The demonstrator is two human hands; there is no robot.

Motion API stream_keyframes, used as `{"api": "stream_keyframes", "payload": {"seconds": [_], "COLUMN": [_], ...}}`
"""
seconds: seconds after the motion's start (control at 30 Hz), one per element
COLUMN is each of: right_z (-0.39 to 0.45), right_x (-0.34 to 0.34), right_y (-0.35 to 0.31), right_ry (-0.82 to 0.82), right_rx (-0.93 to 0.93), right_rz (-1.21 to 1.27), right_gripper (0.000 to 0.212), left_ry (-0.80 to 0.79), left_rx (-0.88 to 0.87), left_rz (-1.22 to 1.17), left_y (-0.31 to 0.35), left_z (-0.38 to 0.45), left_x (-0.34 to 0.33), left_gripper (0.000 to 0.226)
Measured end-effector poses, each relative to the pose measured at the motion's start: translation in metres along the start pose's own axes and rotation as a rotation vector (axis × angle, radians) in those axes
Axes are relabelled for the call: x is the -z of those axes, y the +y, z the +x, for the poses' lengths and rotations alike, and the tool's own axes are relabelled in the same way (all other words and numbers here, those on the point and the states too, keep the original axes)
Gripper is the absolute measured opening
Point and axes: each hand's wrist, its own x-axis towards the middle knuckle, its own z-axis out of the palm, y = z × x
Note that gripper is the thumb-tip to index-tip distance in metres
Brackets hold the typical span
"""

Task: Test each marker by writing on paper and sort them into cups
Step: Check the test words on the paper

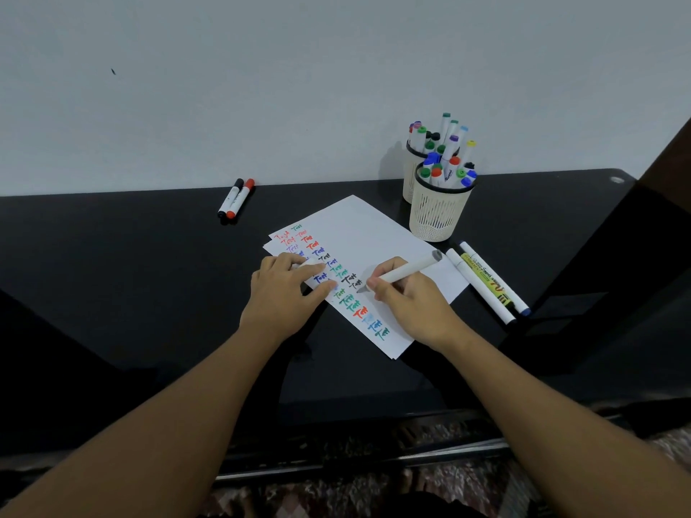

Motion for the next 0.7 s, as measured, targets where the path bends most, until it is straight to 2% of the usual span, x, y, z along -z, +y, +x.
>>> {"api": "stream_keyframes", "payload": {"seconds": [0.17,0.3,0.53,0.7], "right_z": [0.0004,0.0015,0.0001,-0.0005], "right_x": [-0.001,-0.0004,0.0004,0.001], "right_y": [0.0014,0.0033,0.003,0.0026], "right_ry": [-0.011,0.054,0.03,0.067], "right_rx": [0.018,0.016,0.029,0.004], "right_rz": [-0.041,-0.048,-0.077,-0.025], "right_gripper": [0.007,0.007,0.009,0.01], "left_ry": [0.004,-0.005,-0.005,-0.015], "left_rx": [0.003,0.006,0.008,0.011], "left_rz": [-0.005,-0.004,-0.006,-0.004], "left_y": [-0.0009,-0.0014,-0.0015,-0.0006], "left_z": [-0.0005,0.0,0.001,0.0005], "left_x": [-0.0012,-0.0014,-0.0013,0.0], "left_gripper": [0.045,0.046,0.047,0.047]}}
